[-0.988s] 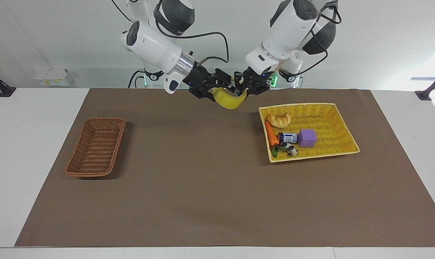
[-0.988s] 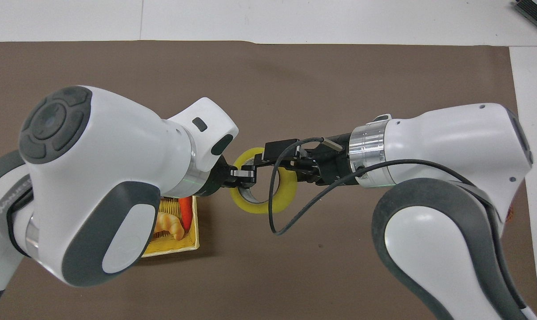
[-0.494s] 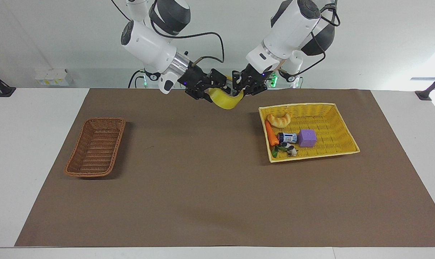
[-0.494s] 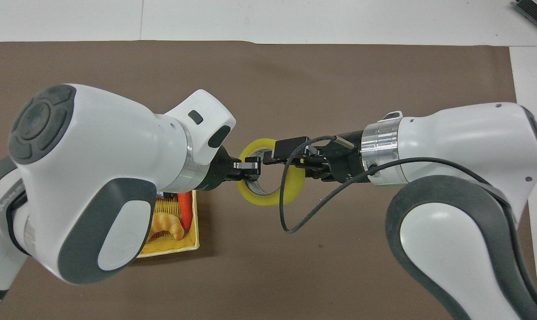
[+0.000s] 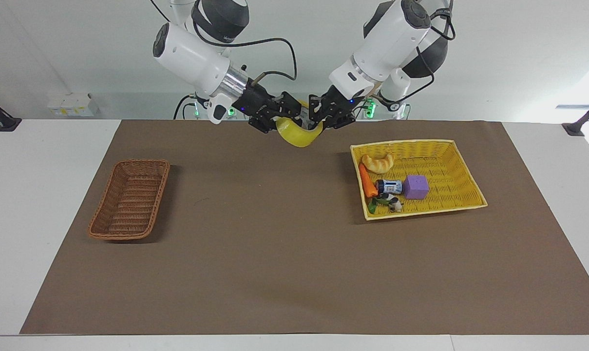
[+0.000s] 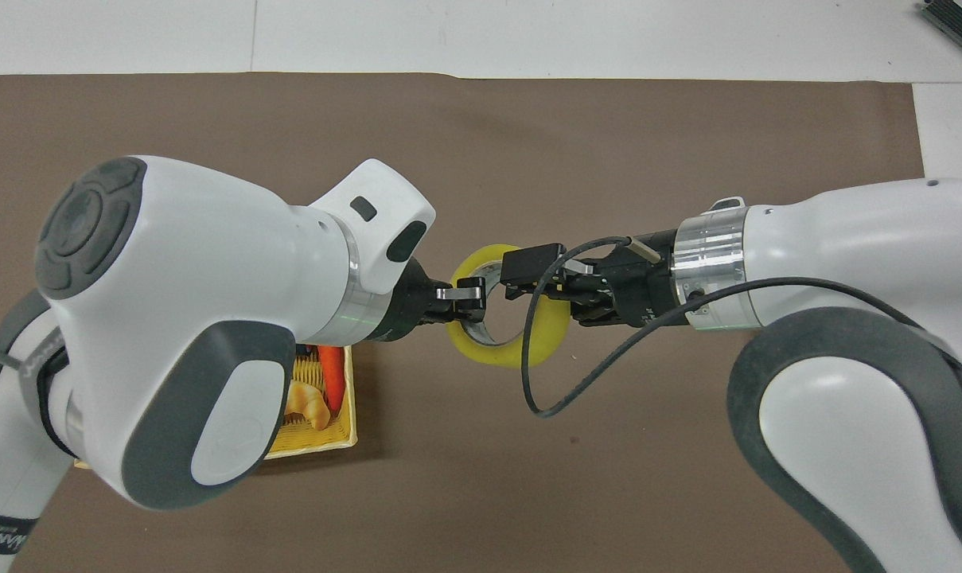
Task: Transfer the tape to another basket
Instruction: 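Carry the tape with the right gripper while the left gripper releases, then lower the tape into the brown wicker basket with the right gripper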
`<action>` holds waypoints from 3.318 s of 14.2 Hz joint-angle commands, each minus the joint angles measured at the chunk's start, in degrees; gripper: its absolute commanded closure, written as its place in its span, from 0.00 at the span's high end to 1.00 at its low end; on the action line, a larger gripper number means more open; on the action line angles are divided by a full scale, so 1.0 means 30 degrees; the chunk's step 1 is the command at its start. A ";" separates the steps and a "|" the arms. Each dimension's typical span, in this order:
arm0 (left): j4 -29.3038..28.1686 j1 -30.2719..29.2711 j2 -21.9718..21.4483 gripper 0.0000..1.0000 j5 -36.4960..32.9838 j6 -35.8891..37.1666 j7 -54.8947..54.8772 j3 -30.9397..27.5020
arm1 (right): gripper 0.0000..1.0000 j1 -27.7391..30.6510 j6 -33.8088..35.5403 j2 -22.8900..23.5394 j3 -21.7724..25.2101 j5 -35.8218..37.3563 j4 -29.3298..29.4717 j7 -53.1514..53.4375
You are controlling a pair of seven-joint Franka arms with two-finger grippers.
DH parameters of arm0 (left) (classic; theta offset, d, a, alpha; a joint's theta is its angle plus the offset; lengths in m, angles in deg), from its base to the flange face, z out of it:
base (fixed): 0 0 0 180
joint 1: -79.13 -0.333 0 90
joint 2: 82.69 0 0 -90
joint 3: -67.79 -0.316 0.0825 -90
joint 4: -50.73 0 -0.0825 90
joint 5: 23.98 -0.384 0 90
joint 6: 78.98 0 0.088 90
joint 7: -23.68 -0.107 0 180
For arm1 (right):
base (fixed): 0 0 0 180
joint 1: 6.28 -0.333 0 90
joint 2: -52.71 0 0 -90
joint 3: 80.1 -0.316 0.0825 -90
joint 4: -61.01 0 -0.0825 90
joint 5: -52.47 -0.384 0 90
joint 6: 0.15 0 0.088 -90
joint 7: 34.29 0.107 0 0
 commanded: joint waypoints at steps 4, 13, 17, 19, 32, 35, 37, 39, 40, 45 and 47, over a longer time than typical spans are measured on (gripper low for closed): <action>0.0018 -0.0866 -0.1626 1.00 -0.0186 0.1108 0.1045 -0.0573 | 0.00 0.0468 0.0348 -0.0184 -0.0055 -0.0052 -0.0041 -0.0011; 0.0399 -0.3891 -0.2478 1.00 -0.5037 0.4601 0.0547 -0.0748 | 0.00 0.4386 0.4179 -0.0447 0.0120 0.1090 0.1365 -0.1501; 0.0282 -0.5792 -0.2625 1.00 -0.6801 0.5773 -0.1373 -0.0807 | 0.00 0.7785 0.6409 -0.0594 0.0121 0.3510 0.1483 -0.5128; 0.0253 -0.7543 -0.2625 1.00 -0.7246 0.5979 -0.4334 -0.0778 | 0.00 0.7794 0.6180 -0.0595 0.0034 0.8067 0.1454 -0.6191; 0.1827 -1.1274 -0.1575 1.00 -0.9268 0.7265 -1.0557 -0.0602 | 0.00 0.8583 -0.0177 0.3502 -0.0025 2.0243 -0.0421 -1.0500; 0.3094 -1.1129 -0.0605 1.00 -0.9939 0.7828 -1.0674 -0.0515 | 0.00 0.9082 -0.2019 0.4150 -0.0026 2.0689 -0.1209 -1.0529; 0.2251 -1.0777 -0.1011 1.00 -0.9738 0.7535 -1.1083 -0.0514 | 0.00 0.9256 -0.3425 0.4589 0.0004 2.0865 -0.1941 -1.0529; 0.0962 -1.0980 -0.1801 1.00 -0.9737 0.6746 -1.1085 -0.0514 | 0.00 0.9403 -0.3812 0.4649 -0.0025 2.1682 -0.2325 -1.0500; 0.0608 -1.1097 -0.2066 1.00 -0.9679 0.6626 -1.0795 -0.0514 | 0.00 0.9404 -0.3812 0.4708 -0.0025 2.2034 -0.2384 -1.0500; 0.0897 -1.0805 -0.2068 1.00 -0.9649 0.6771 -1.0704 -0.0485 | 1.00 0.9374 -0.3579 0.4737 -0.0084 2.2156 -0.2677 -1.0471; 0.0897 -1.1010 -0.2068 1.00 -0.9649 0.6889 -1.0674 -0.0485 | 1.00 0.9374 -0.3374 0.4708 -0.0113 2.1892 -0.2677 -1.0500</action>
